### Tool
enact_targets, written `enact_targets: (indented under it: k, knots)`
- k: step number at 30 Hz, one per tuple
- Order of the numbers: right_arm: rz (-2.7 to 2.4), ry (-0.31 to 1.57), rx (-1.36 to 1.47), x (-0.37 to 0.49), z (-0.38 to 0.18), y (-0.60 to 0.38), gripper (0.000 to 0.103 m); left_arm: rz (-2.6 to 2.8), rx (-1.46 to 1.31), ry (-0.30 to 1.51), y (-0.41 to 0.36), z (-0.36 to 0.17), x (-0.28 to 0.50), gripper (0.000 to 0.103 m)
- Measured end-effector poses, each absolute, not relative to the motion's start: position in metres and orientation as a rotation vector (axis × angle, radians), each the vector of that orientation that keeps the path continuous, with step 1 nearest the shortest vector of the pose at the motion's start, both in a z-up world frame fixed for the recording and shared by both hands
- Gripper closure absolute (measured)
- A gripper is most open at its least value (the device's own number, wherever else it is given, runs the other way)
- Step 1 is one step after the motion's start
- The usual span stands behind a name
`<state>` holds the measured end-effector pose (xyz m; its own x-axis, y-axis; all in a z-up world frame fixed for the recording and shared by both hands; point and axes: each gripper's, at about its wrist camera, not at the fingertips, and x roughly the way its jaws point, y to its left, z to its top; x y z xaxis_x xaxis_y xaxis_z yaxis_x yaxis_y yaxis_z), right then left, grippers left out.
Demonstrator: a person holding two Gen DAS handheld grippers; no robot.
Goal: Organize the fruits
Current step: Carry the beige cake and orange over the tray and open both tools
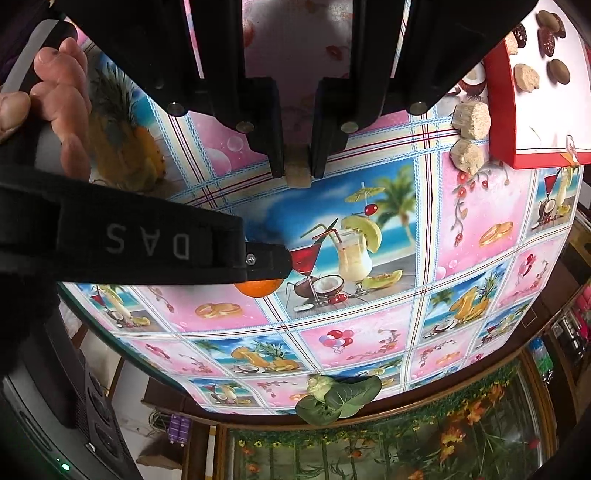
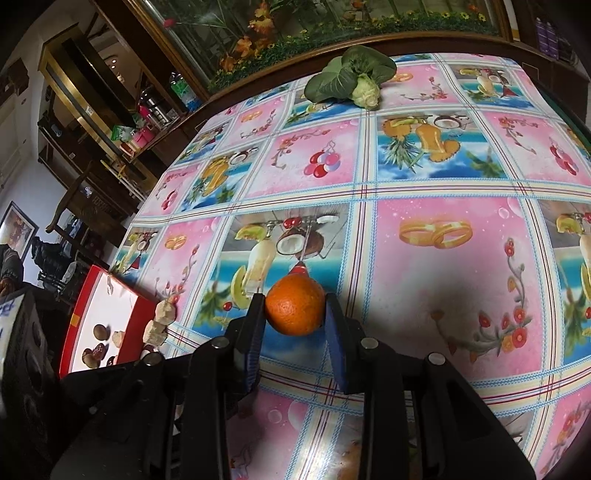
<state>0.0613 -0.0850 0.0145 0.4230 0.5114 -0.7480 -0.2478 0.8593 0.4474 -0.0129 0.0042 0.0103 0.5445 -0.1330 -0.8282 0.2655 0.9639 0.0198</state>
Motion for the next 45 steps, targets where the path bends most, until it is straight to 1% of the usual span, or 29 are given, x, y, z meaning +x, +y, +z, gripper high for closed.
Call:
enact_targets:
  k: [5, 7, 9, 12, 14, 18, 24, 32, 39, 45]
  knots:
    - [0.479, 1.032, 0.302, 0.062, 0.015, -0.089, 0.069, -0.212, 0.152, 0.973, 0.002, 0.009, -0.01, 0.089]
    - [0.481, 1.024, 0.309, 0.061, 0.017, -0.09, 0.069, -0.197, 0.164, 0.965, 0.0, 0.009, -0.01, 0.085]
    - [0.478, 1.02, 0.308, 0.061, 0.018, -0.091, 0.069, -0.176, 0.165, 0.962, 0.001, 0.009, -0.009, 0.075]
    - [0.476, 1.021, 0.307, 0.061, 0.018, -0.091, 0.069, -0.176, 0.137, 0.965, 0.005, 0.009, -0.007, 0.073]
    - [0.472, 1.02, 0.304, 0.061, 0.018, -0.091, 0.069, -0.18, 0.119, 0.964, 0.007, 0.009, -0.007, 0.074]
    - [0.468, 1.008, 0.301, 0.06, 0.02, -0.092, 0.069, -0.191, 0.113, 0.957, 0.003, 0.009, -0.009, 0.09]
    - [0.476, 0.986, 0.298, 0.059, 0.022, -0.091, 0.069, -0.177, 0.08, 0.938, 0.01, 0.016, -0.016, 0.09]
    - [0.557, 0.939, 0.289, 0.047, 0.033, -0.075, 0.069, -0.172, 0.021, 0.858, 0.04, 0.049, -0.044, 0.09]
    - [0.686, 0.91, 0.322, 0.029, 0.044, -0.05, 0.069, -0.109, 0.02, 0.813, 0.087, 0.069, -0.069, 0.09]
    - [0.769, 0.914, 0.341, 0.02, 0.048, -0.011, 0.069, 0.003, 0.033, 0.822, 0.141, 0.071, -0.085, 0.09]
